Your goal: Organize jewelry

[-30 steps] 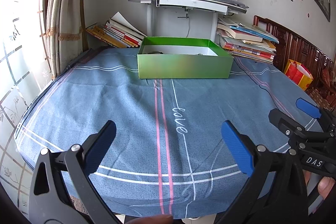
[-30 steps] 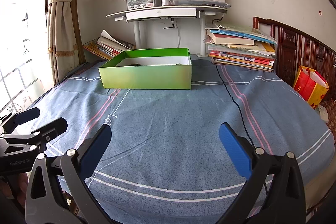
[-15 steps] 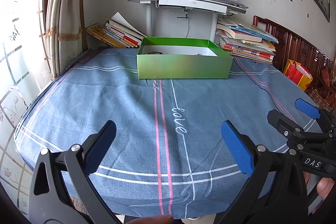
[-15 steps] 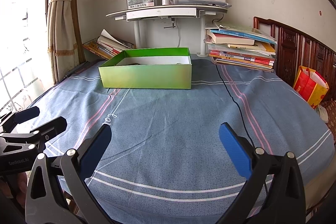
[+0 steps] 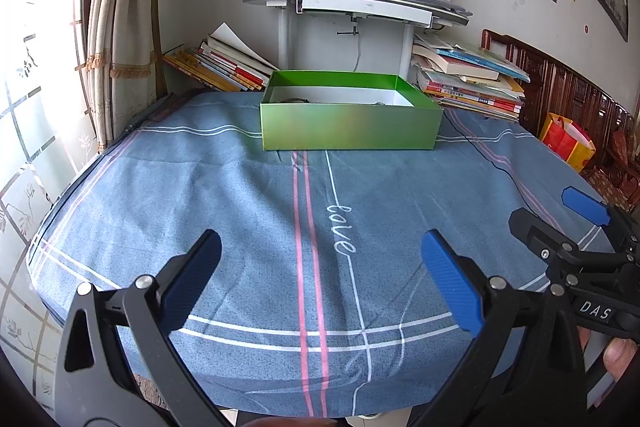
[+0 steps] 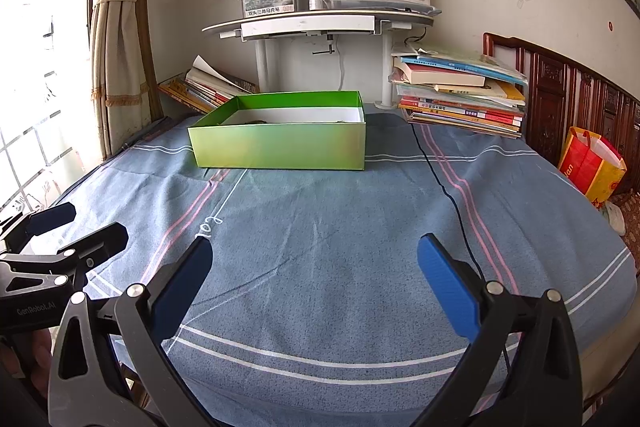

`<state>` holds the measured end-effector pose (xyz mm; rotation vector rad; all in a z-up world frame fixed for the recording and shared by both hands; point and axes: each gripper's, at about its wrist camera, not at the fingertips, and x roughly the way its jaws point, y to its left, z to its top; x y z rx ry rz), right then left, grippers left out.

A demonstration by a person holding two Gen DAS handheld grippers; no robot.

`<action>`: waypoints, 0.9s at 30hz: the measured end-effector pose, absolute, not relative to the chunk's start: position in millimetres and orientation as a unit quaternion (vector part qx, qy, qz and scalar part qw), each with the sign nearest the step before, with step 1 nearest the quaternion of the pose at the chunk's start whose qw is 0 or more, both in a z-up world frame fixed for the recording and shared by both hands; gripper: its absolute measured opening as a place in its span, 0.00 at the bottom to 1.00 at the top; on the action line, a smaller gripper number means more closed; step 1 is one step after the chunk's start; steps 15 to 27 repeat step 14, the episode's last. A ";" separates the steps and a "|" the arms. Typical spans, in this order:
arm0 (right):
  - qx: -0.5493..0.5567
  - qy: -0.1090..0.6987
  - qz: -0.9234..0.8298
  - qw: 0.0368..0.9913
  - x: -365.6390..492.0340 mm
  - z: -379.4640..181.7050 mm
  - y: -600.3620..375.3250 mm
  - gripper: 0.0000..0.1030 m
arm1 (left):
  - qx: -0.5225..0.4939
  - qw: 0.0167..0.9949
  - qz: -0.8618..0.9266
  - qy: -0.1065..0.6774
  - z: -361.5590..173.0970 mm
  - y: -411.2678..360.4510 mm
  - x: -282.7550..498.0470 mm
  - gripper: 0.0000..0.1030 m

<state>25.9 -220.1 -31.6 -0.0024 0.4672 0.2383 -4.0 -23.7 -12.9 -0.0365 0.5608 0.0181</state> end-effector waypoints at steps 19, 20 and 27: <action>-0.003 0.233 0.116 0.965 26.8 -33.6 -218.6 0.97 | -0.036 0.956 0.000 0.290 -16.1 -17.2 1.1 0.96; -0.003 0.233 0.116 0.965 26.8 -33.6 -218.6 0.97 | -0.036 0.956 0.000 0.290 -16.1 -17.2 1.1 0.96; -0.003 0.233 0.116 0.965 26.8 -33.6 -218.6 0.97 | -0.036 0.956 0.000 0.290 -16.1 -17.2 1.1 0.96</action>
